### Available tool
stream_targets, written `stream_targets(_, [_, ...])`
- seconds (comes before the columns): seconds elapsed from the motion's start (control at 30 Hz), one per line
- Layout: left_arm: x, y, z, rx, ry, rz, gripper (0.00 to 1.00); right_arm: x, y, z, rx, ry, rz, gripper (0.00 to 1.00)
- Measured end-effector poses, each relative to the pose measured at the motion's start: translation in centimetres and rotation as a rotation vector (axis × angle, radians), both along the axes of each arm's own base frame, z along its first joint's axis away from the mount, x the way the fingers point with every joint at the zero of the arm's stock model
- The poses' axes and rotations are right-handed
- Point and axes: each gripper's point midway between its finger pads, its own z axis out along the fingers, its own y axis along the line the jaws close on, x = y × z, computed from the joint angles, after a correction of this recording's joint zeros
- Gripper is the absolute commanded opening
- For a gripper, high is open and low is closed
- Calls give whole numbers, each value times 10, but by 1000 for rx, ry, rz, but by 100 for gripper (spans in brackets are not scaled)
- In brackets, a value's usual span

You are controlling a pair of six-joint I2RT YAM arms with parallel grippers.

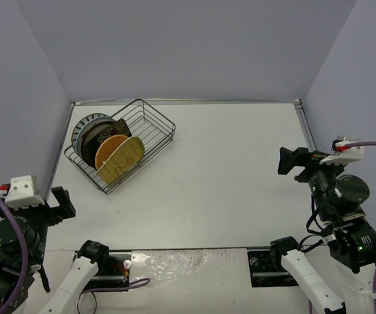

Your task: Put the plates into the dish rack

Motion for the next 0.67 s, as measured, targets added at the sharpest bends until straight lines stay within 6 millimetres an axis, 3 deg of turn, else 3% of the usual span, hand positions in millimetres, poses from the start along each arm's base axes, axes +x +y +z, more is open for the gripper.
stream_targets(0.27, [-26,8,-9,-35,-19,14,97,-6,0,-8,-6,5,5,100])
stream_targets(0.67, [-34,9,-20,-64,14,27,97,-10,-2,-9,-12,0,2,100])
